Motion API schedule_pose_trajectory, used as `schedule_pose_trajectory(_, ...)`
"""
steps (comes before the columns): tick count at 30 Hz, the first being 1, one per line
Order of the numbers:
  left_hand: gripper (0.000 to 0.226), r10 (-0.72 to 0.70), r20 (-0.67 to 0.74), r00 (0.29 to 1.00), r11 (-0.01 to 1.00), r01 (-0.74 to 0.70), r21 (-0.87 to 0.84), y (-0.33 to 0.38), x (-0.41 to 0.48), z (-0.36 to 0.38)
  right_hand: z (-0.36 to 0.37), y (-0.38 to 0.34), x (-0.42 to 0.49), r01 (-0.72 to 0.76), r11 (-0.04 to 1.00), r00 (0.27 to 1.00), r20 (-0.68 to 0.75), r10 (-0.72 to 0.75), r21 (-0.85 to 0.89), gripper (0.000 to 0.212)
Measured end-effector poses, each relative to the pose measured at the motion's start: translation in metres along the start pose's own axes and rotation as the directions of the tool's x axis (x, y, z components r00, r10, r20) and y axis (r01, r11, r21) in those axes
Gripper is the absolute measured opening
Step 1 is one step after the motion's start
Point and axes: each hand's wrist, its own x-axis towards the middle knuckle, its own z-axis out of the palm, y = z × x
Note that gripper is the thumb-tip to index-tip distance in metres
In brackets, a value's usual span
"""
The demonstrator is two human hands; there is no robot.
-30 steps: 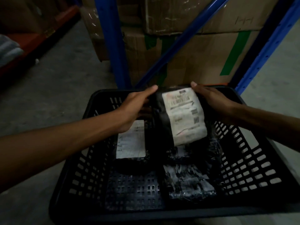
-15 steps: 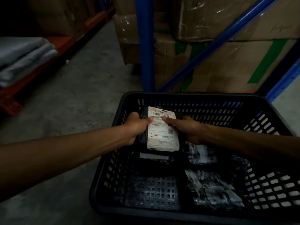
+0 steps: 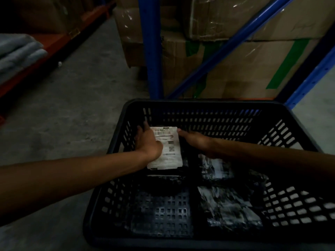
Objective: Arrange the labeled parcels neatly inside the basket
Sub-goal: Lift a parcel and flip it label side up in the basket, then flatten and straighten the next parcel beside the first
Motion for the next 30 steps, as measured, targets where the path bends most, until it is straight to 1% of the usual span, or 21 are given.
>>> schedule_pose_trajectory(1, 0.081, 0.126, -0.026, 0.992, 0.99, -0.124, 0.067, 0.01, -0.01, 0.002, -0.011, 0.002, -0.005, 0.002, 1.0, 0.998, -0.055, -0.004, -0.028, 0.049)
schedule_pose_trajectory(2, 0.081, 0.262, -0.027, 0.965, 0.961, -0.258, 0.097, 0.02, -0.021, 0.006, -0.024, 0.008, -0.007, 0.014, 0.996, 0.993, -0.113, -0.023, -0.086, 0.047)
schedule_pose_trajectory(3, 0.081, 0.388, -0.003, 0.922, 0.917, -0.385, 0.106, 0.03, -0.031, 0.012, -0.038, 0.014, -0.016, 0.017, 0.973, 0.988, -0.147, -0.051, -0.229, 0.044)
schedule_pose_trajectory(4, 0.08, 0.483, 0.037, 0.875, 0.869, -0.485, 0.104, 0.039, -0.04, 0.02, -0.052, 0.022, -0.023, 0.043, 0.922, 0.986, -0.135, -0.102, -0.385, 0.046)
schedule_pose_trajectory(5, 0.08, 0.544, 0.096, 0.834, 0.829, -0.551, 0.097, 0.049, -0.048, 0.03, -0.065, 0.032, -0.036, 0.048, 0.814, 0.989, -0.085, -0.119, -0.579, 0.05)
schedule_pose_trajectory(6, 0.08, 0.565, 0.178, 0.805, 0.805, -0.586, 0.092, 0.058, -0.054, 0.041, -0.077, 0.045, -0.046, 0.056, 0.666, 0.993, -0.029, -0.116, -0.744, 0.053)
schedule_pose_trajectory(7, 0.081, 0.553, 0.281, 0.784, 0.797, -0.596, 0.096, 0.067, -0.059, 0.052, -0.087, 0.06, -0.056, 0.064, 0.504, 0.996, 0.024, -0.086, -0.862, 0.057)
schedule_pose_trajectory(8, 0.084, 0.513, 0.39, 0.765, 0.795, -0.595, 0.121, 0.076, -0.061, 0.065, -0.098, 0.076, -0.06, 0.08, 0.366, 0.996, 0.06, -0.066, -0.927, 0.063)
schedule_pose_trajectory(9, 0.088, 0.451, 0.491, 0.746, 0.791, -0.589, 0.169, 0.082, -0.061, 0.079, -0.108, 0.088, -0.066, 0.08, 0.246, 0.997, 0.074, -0.032, -0.966, 0.068)
schedule_pose_trajectory(10, 0.091, 0.369, 0.572, 0.733, 0.782, -0.577, 0.235, 0.085, -0.06, 0.093, -0.115, 0.1, -0.066, 0.071, 0.126, 0.997, 0.071, -0.003, -0.989, 0.068)
schedule_pose_trajectory(11, 0.094, 0.285, 0.623, 0.728, 0.762, -0.567, 0.314, 0.085, -0.057, 0.106, -0.12, 0.106, -0.07, 0.061, 0.001, 0.998, 0.061, 0.023, -0.998, 0.064)
schedule_pose_trajectory(13, 0.096, 0.175, 0.637, 0.751, 0.689, -0.556, 0.465, 0.079, -0.051, 0.127, -0.124, 0.117, -0.071, 0.049, -0.131, 0.999, 0.047, 0.021, -0.99, 0.058)
schedule_pose_trajectory(15, 0.098, 0.142, 0.607, 0.782, 0.633, -0.543, 0.552, 0.065, -0.046, 0.137, -0.115, 0.123, -0.073, 0.008, -0.205, 1.0, 0.01, -0.006, -0.979, 0.062)
schedule_pose_trajectory(17, 0.1, 0.147, 0.594, 0.791, 0.592, -0.551, 0.588, 0.051, -0.041, 0.139, -0.102, 0.123, -0.069, -0.042, -0.231, 0.999, -0.036, -0.031, -0.972, 0.073)
schedule_pose_trajectory(19, 0.098, 0.157, 0.6, 0.784, 0.576, -0.566, 0.589, 0.044, -0.036, 0.139, -0.089, 0.127, -0.061, -0.108, -0.237, 0.994, -0.1, -0.044, -0.965, 0.082)
schedule_pose_trajectory(21, 0.098, 0.184, 0.597, 0.781, 0.572, -0.579, 0.581, 0.043, -0.035, 0.141, -0.079, 0.133, -0.05, -0.144, -0.189, 0.988, -0.13, -0.086, -0.971, 0.086)
schedule_pose_trajectory(24, 0.108, 0.221, 0.574, 0.788, 0.541, -0.589, 0.6, 0.043, -0.036, 0.15, -0.069, 0.143, -0.036, -0.125, -0.096, 0.988, -0.115, -0.107, -0.988, 0.083)
schedule_pose_trajectory(26, 0.111, 0.215, 0.565, 0.796, 0.527, -0.582, 0.619, 0.043, -0.033, 0.156, -0.07, 0.146, -0.035, -0.101, -0.078, 0.989, -0.091, -0.118, -0.992, 0.078)
schedule_pose_trajectory(28, 0.11, 0.195, 0.574, 0.795, 0.552, -0.573, 0.606, 0.045, -0.031, 0.159, -0.075, 0.145, -0.04, -0.083, -0.055, 0.985, -0.074, -0.153, -0.995, 0.079)
schedule_pose_trajectory(30, 0.107, 0.185, 0.579, 0.794, 0.61, -0.554, 0.566, 0.047, -0.029, 0.161, -0.079, 0.145, -0.042, -0.042, -0.036, 0.99, -0.036, -0.136, -0.998, 0.08)
